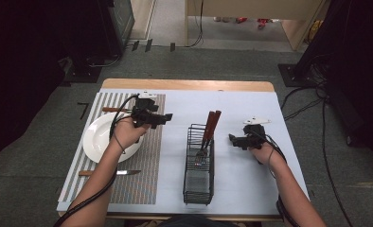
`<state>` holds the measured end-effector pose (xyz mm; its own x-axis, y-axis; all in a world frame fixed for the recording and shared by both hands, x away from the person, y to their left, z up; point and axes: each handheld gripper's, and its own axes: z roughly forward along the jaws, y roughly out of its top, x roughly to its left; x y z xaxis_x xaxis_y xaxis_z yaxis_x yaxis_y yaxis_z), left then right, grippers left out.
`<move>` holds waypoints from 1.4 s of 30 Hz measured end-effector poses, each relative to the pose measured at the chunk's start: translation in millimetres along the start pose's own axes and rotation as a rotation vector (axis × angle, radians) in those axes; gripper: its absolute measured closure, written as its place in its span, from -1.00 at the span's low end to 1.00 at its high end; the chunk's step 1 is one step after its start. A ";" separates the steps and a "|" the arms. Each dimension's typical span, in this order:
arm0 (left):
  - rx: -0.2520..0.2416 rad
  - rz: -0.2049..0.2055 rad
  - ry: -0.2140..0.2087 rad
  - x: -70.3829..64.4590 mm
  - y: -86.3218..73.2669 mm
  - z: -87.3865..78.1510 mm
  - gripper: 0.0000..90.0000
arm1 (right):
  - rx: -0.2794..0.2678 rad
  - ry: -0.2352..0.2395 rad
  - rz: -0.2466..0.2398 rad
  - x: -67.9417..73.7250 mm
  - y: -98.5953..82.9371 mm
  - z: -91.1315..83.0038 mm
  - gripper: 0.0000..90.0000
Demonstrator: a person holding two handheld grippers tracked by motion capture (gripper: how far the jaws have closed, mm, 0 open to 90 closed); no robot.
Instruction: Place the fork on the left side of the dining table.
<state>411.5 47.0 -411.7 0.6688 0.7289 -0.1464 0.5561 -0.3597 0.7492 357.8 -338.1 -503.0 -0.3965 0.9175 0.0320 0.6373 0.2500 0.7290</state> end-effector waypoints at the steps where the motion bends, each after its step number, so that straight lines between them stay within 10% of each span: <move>1: 0.002 0.003 0.002 -1.5 -1.3 2.5 -0.42 | 0.000 0.000 0.000 0.0 0.0 0.0 -0.75; 30: 0.160 0.124 -0.015 -32.9 -47.4 66.8 -0.48 | 0.000 0.000 0.000 -0.1 0.0 0.1 -0.75; 42: 0.125 0.189 -0.054 -32.6 -54.8 68.5 -0.69 | 0.000 -0.001 0.000 0.0 0.0 0.0 -0.75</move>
<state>393.1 3.0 -492.2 0.7901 0.6111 -0.0480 0.4733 -0.5584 0.6813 357.8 -338.1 -503.0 -0.3963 0.9176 0.0313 0.6370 0.2502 0.7291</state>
